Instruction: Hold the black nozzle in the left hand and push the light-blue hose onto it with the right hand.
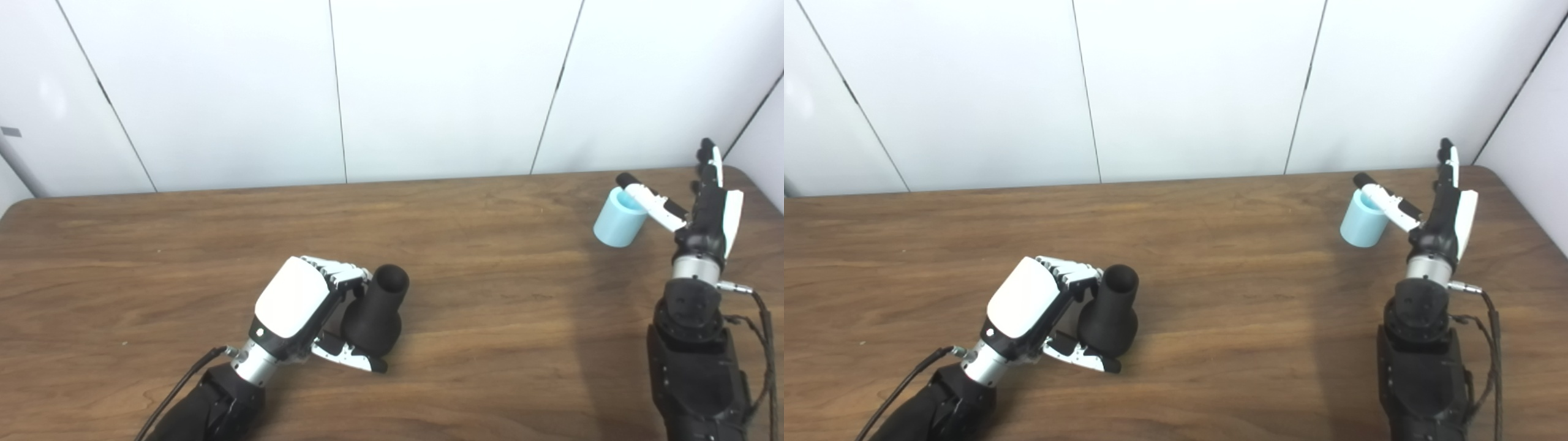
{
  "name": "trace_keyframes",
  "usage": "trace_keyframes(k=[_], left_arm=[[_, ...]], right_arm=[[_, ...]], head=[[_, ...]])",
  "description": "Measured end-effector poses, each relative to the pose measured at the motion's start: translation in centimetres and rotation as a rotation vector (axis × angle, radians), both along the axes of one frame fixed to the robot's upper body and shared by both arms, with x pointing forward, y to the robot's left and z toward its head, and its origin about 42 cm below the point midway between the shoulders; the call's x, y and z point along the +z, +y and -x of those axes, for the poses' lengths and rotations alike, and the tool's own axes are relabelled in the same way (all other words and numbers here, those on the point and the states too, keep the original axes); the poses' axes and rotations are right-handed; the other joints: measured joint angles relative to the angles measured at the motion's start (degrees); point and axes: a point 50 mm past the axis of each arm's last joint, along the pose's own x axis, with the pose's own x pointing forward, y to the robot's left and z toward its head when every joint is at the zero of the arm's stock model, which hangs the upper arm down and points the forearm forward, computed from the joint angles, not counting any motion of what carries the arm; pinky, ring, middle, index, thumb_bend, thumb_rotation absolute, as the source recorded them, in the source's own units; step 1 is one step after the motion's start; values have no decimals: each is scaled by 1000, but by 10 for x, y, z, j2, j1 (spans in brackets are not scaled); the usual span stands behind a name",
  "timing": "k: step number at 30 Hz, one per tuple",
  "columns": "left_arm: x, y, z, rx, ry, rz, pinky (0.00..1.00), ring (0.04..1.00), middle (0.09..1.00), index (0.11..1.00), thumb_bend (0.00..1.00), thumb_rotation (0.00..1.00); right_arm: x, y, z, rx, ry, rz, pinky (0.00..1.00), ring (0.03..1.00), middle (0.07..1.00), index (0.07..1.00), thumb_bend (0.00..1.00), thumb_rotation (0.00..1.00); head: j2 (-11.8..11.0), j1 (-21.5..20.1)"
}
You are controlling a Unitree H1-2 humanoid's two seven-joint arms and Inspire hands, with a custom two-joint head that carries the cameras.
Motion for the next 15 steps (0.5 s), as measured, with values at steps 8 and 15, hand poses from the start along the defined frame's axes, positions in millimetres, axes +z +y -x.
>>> trace_keyframes(k=[8,15], left_arm=[[1,-2,1,-10,-15,15,228,365,501,535,495,0],[1,0,0,-7,-6,27,231,365,503,535,495,0]], right_arm=[[-4,-6,-14,16,41,2,772,861,899,880,1000,356],[-18,-4,-19,54,116,27,780,860,888,908,995,331]], head=[[3,3],[6,6]])
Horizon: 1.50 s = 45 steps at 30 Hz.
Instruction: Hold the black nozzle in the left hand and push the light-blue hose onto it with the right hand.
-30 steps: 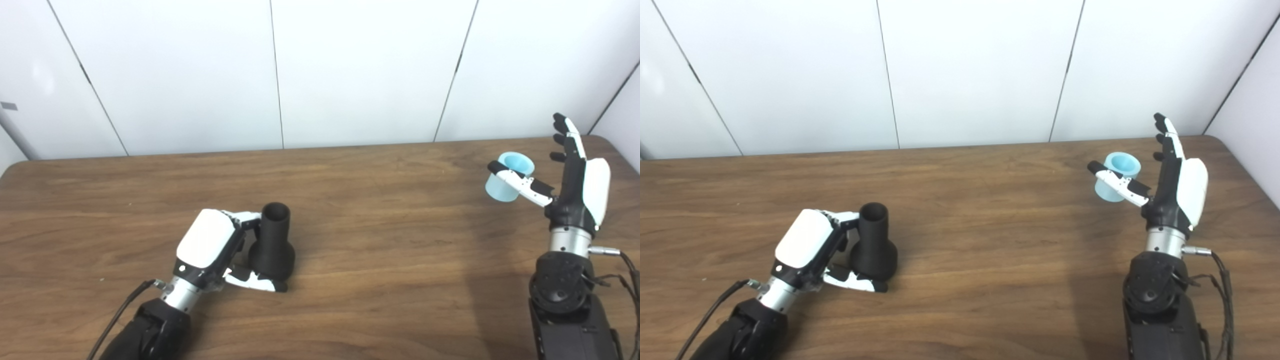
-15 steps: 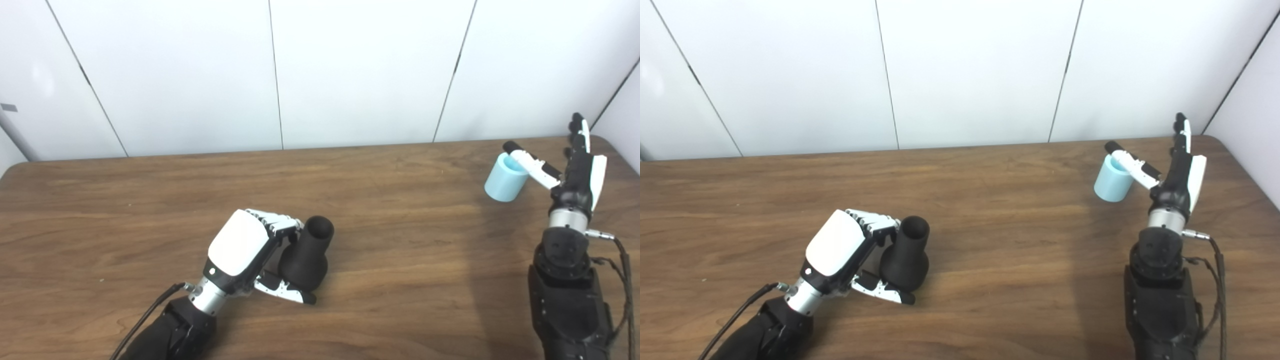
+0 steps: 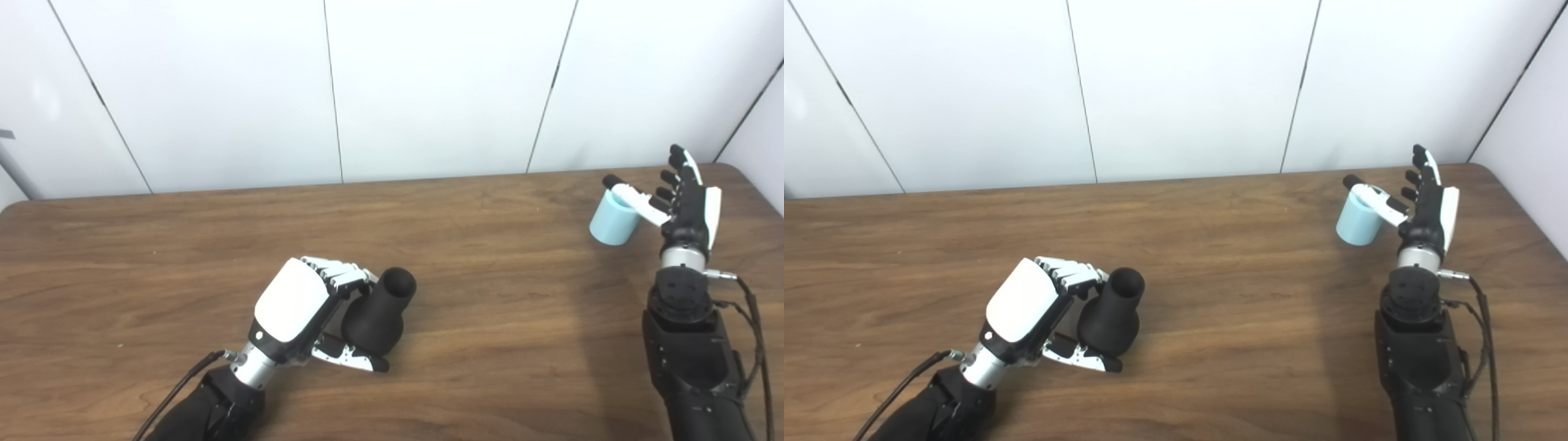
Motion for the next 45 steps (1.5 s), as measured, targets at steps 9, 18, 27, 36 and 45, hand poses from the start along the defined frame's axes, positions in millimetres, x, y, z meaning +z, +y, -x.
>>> trace_keyframes(k=[9,18,27,36,45], left_arm=[[0,0,0,-3,2,-2,233,365,501,535,496,0],[-1,0,0,-4,5,-2,223,358,494,540,495,0],[-1,0,0,-5,11,-3,200,341,475,549,492,0],[-2,4,-4,-5,125,24,124,182,454,490,521,0],[-3,5,-5,-2,139,25,145,207,392,513,514,0]], right_arm=[[-19,10,-4,53,100,68,773,856,882,903,997,308],[-24,3,-6,64,133,97,804,875,896,906,982,304],[-25,5,-6,71,150,111,748,802,817,840,935,218],[-32,4,-3,-56,64,6,528,588,591,497,550,114],[-40,6,-4,-89,12,-27,410,450,486,488,519,0]], head=[[0,-5],[1,-6],[4,-7],[4,-7],[5,-9]])
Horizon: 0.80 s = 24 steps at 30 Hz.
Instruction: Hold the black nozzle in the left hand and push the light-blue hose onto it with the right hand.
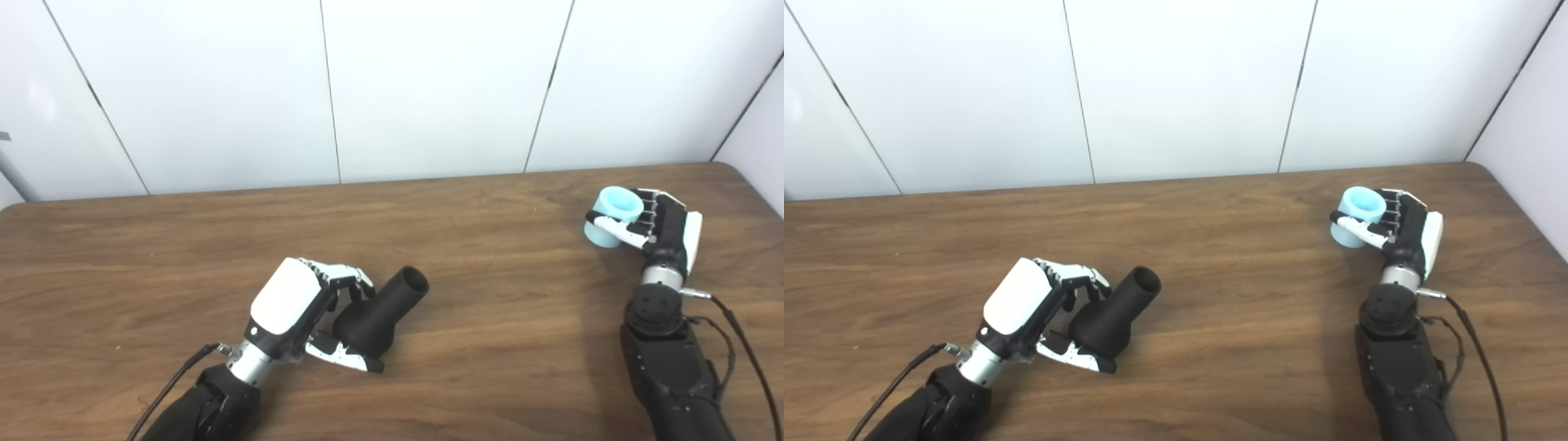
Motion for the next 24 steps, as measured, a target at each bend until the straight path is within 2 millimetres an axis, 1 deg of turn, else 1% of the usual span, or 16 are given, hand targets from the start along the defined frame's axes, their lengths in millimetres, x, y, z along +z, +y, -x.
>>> trace_keyframes(k=[7,8,9,11,14,17,21,24], left_arm=[[0,0,-1,1,6,8,139,199,389,511,513,0],[0,0,-1,1,7,8,137,196,430,496,519,0],[0,0,-1,1,7,8,137,198,403,506,515,0],[0,0,-1,1,7,8,137,199,394,510,514,0],[0,0,-1,-2,7,7,130,186,455,487,522,0],[0,-1,-1,-3,7,7,118,170,470,482,524,0],[-1,-1,-1,-3,8,4,119,171,472,481,524,0],[-2,0,-1,-3,10,1,126,176,472,481,524,0]], right_arm=[[0,0,0,3,-7,3,419,453,481,492,518,0],[0,0,0,3,-7,3,420,453,480,493,518,0],[0,0,0,4,-7,3,423,453,478,494,518,0],[0,0,0,4,-7,3,413,449,478,497,518,0],[0,0,1,5,-9,4,399,441,484,497,518,0],[0,2,2,14,-13,8,383,432,487,504,517,0],[11,13,9,63,-69,29,364,420,493,502,517,0],[28,29,13,120,-124,40,368,423,495,501,518,0]], head=[[0,0],[0,0],[1,2],[1,2],[2,3],[3,4],[3,5],[2,6]])
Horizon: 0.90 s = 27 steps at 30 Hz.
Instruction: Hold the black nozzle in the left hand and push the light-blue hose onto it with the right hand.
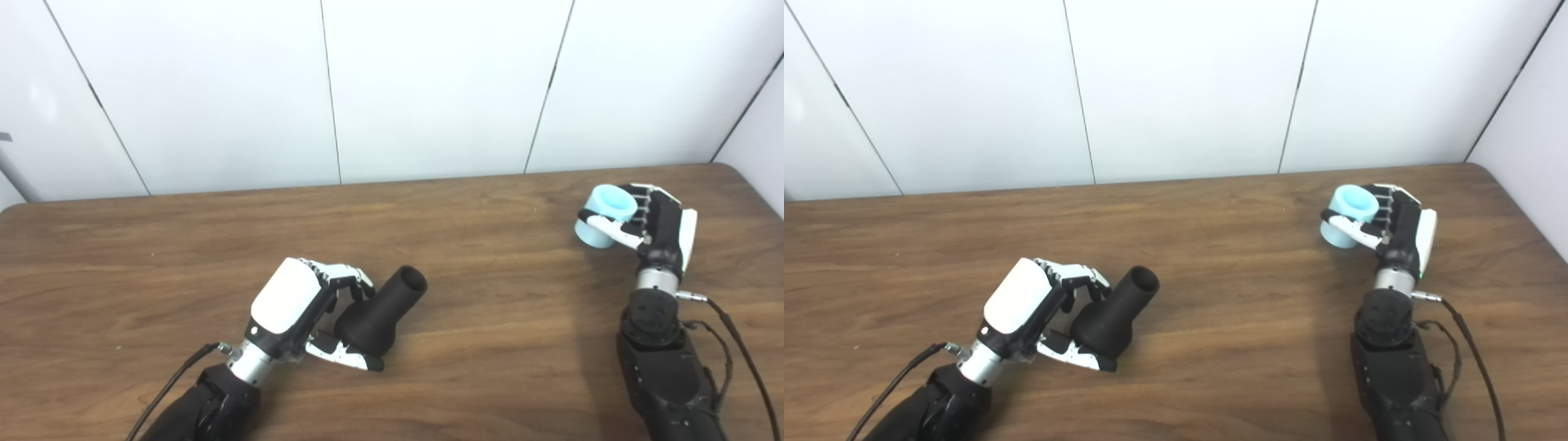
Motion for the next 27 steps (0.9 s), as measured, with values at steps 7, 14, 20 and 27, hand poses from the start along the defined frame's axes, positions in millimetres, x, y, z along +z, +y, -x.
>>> trace_keyframes(k=[7,14,20,27], left_arm=[[-4,-3,-3,-10,29,-42,125,173,472,481,524,0],[-5,-2,-5,-5,64,-62,122,167,471,481,524,0],[-5,-3,-6,-2,71,-63,105,148,471,481,524,0],[-5,-3,-6,2,74,-68,104,147,471,481,524,0]], right_arm=[[26,39,4,121,-69,20,379,430,494,491,519,0],[34,50,20,206,-105,22,363,430,493,491,519,0],[55,80,36,327,-174,24,349,424,484,512,518,0],[75,111,63,470,-213,55,332,406,483,532,514,0]], head=[[-1,3],[3,9],[4,16],[5,21]])
